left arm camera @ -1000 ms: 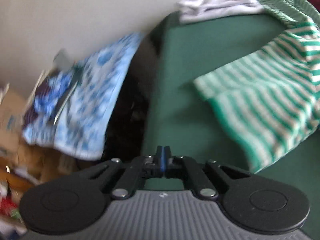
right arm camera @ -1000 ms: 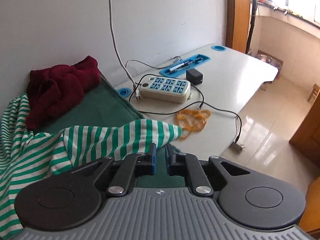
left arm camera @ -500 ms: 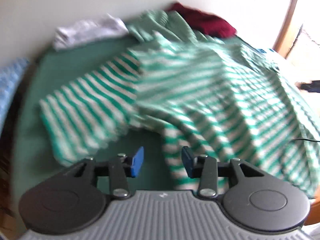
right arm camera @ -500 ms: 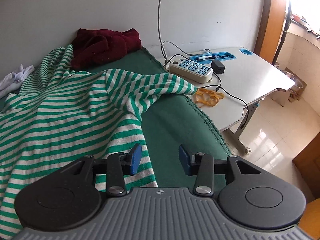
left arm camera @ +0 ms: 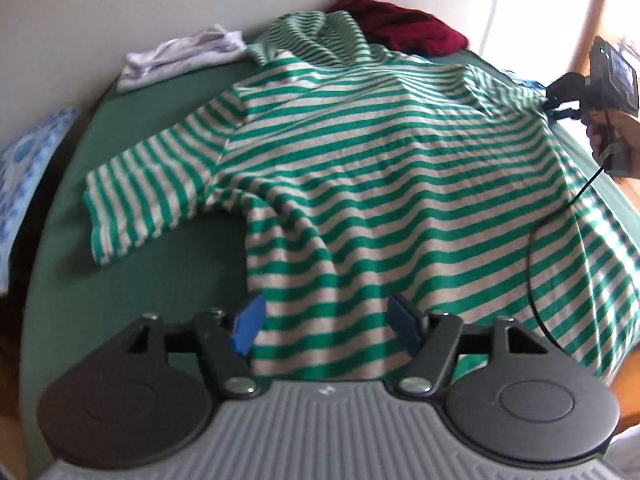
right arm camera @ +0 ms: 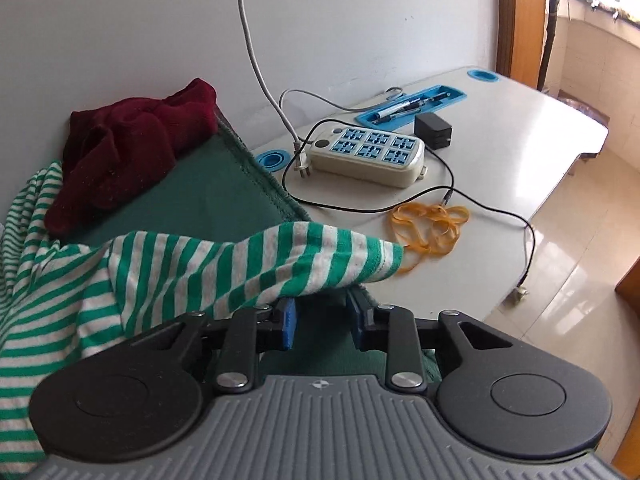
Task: Fold clothes
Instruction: 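Pull the shirt flat across the bed and open both grippers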
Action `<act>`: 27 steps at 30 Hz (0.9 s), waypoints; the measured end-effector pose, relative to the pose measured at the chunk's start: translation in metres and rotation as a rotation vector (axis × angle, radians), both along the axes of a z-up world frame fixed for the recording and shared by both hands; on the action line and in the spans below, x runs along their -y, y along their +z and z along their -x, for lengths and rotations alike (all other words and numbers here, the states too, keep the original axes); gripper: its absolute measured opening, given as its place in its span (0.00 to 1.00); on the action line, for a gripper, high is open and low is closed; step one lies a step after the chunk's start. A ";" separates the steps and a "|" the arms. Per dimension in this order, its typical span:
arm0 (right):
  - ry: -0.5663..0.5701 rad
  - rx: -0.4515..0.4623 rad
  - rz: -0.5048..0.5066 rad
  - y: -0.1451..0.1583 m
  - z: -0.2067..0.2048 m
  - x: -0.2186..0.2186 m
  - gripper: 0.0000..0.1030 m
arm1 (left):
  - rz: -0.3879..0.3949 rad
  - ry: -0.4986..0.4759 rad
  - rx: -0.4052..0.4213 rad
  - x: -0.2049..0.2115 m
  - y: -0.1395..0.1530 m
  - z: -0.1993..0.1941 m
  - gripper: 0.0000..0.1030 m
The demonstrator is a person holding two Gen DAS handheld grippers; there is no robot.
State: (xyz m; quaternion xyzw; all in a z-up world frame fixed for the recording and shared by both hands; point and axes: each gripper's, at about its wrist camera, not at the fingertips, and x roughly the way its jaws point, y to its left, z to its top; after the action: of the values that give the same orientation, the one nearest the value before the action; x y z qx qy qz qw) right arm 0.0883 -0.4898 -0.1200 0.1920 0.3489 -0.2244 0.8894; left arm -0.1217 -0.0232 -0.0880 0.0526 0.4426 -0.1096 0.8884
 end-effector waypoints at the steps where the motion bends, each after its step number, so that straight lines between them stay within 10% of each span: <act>1: 0.001 0.020 -0.030 -0.001 -0.003 0.006 0.26 | -0.014 0.025 0.009 0.004 0.000 0.004 0.71; 5: 0.051 0.068 -0.055 0.006 -0.005 0.018 0.00 | -0.028 0.098 0.006 0.017 -0.007 0.014 0.73; 13: 0.125 0.095 -0.058 0.050 0.033 0.047 0.09 | -0.085 0.175 -0.026 0.035 -0.028 0.024 0.79; 18: 0.202 0.003 -0.222 0.015 0.036 0.026 0.11 | -0.105 0.197 -0.025 0.043 -0.029 0.020 0.82; 23: 0.156 0.099 -0.281 0.007 0.016 0.015 0.37 | -0.122 0.220 -0.015 0.046 -0.030 0.020 0.85; 27: 0.192 0.080 -0.198 0.015 -0.012 0.014 0.11 | -0.124 0.244 -0.011 0.046 -0.031 0.020 0.88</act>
State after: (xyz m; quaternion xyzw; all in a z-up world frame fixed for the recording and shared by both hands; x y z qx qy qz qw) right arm 0.1005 -0.5041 -0.1050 0.2533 0.3504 -0.0947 0.8967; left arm -0.1416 -0.0692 -0.1194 0.0526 0.4563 0.0265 0.8879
